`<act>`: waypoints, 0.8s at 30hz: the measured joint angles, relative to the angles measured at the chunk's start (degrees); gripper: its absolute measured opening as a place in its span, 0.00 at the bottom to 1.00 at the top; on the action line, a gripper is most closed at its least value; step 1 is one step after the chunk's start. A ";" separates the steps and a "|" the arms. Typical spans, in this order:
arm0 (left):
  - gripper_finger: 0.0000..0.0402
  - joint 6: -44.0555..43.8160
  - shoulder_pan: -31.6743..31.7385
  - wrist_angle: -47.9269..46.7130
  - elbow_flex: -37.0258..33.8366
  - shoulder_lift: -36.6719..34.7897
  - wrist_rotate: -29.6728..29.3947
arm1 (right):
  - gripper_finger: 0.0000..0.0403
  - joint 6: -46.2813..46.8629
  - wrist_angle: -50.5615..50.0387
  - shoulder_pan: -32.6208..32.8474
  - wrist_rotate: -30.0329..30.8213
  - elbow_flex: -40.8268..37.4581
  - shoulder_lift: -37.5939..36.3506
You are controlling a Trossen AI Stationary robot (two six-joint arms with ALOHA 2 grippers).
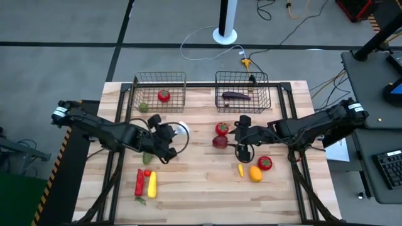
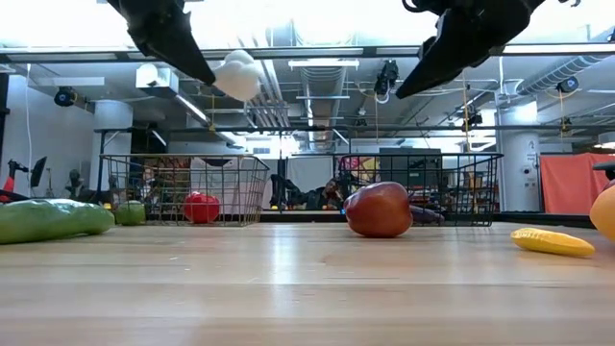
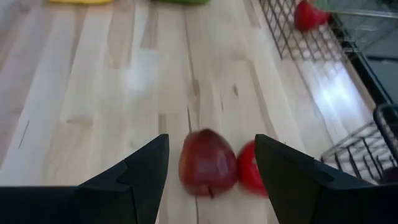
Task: Sort produce into baskets
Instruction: Put the onion into the right wire basket
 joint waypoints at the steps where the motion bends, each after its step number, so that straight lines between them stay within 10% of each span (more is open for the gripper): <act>1: 0.00 -0.51 0.30 -1.16 0.46 -0.33 0.03 | 0.57 -0.32 1.56 0.00 0.01 -0.69 0.00; 7: 0.00 -0.83 3.00 -13.10 6.92 0.08 2.15 | 0.57 -0.44 0.73 0.00 2.60 -1.93 -0.02; 13: 0.00 2.18 6.67 -23.70 16.31 2.17 1.48 | 0.57 5.19 -20.58 0.00 9.19 3.59 -0.42; 24: 0.00 12.09 7.85 -16.23 13.82 2.43 1.29 | 0.57 7.19 -27.70 0.00 12.40 8.49 -1.45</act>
